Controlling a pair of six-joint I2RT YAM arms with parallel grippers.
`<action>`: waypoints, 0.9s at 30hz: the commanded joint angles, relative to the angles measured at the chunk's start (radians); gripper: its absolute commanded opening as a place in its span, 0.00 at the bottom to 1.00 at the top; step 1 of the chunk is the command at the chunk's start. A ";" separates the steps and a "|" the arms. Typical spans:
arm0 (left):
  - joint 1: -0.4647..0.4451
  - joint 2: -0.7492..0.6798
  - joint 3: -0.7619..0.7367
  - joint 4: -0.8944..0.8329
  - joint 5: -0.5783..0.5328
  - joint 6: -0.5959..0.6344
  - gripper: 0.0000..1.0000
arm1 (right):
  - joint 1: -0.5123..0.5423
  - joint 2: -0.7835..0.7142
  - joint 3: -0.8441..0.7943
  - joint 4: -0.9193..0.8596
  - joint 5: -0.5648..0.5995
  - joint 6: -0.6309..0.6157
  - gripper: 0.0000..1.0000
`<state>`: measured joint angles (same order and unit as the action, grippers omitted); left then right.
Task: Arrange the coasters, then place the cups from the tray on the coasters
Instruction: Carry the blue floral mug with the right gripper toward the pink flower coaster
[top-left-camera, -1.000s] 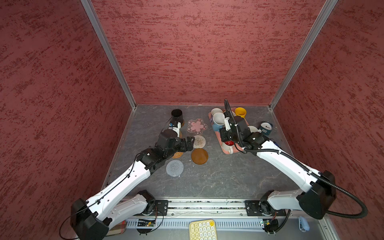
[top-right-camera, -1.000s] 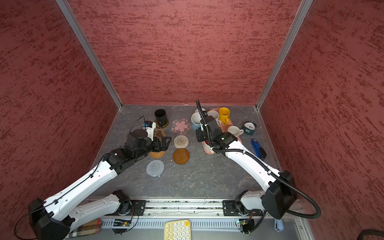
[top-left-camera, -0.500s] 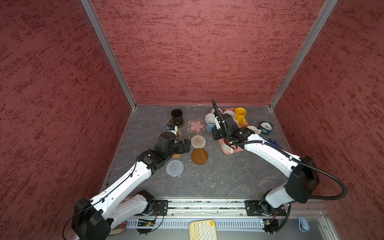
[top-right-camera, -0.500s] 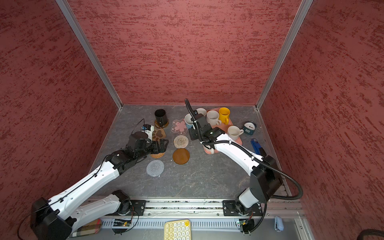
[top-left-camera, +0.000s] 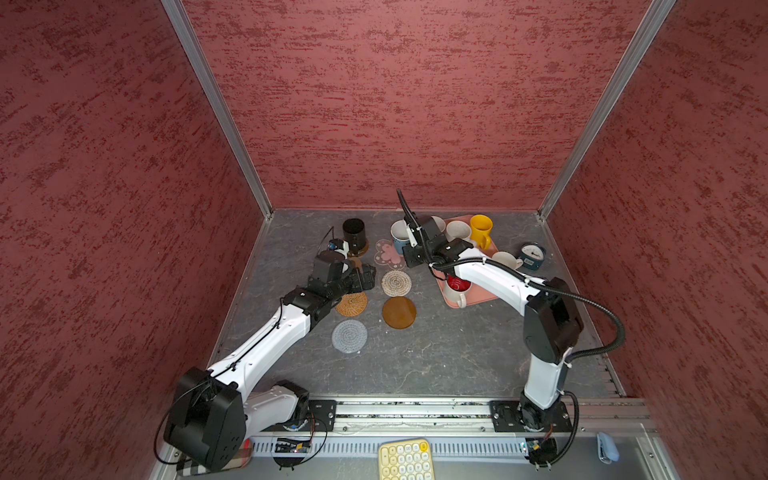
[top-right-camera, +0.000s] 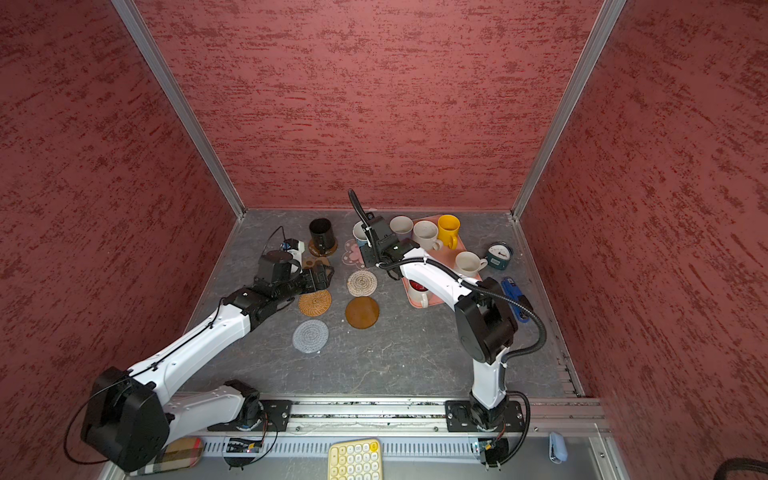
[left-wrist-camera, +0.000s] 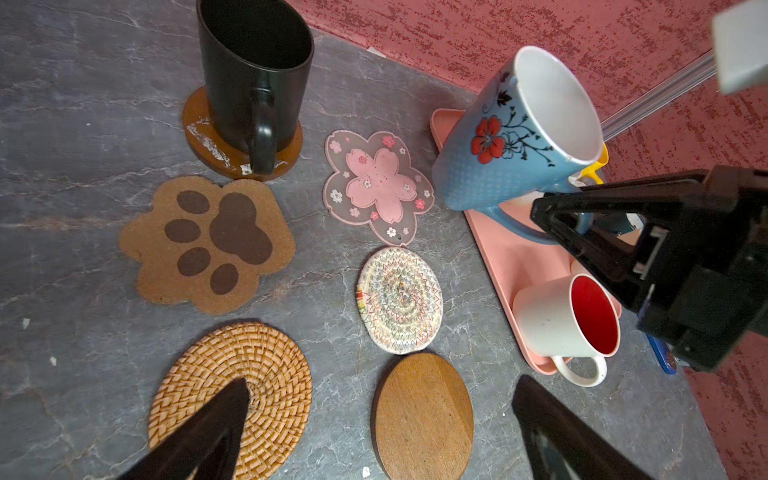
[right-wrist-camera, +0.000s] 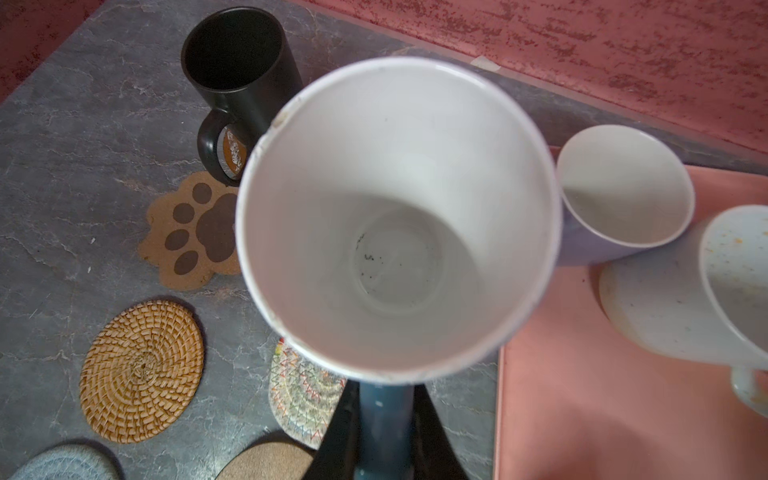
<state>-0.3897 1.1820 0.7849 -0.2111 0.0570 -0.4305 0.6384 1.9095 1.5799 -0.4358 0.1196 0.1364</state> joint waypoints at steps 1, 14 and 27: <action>0.026 0.024 -0.012 0.066 0.029 0.023 1.00 | -0.020 0.033 0.086 0.083 -0.036 -0.028 0.00; 0.069 0.129 -0.037 0.145 0.061 0.026 1.00 | -0.048 0.217 0.240 0.109 -0.108 -0.031 0.00; 0.081 0.131 -0.046 0.150 0.064 0.028 1.00 | -0.070 0.310 0.297 0.116 -0.121 -0.009 0.00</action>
<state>-0.3168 1.3109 0.7517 -0.0883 0.1089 -0.4187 0.5846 2.2269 1.8309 -0.4011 0.0040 0.1295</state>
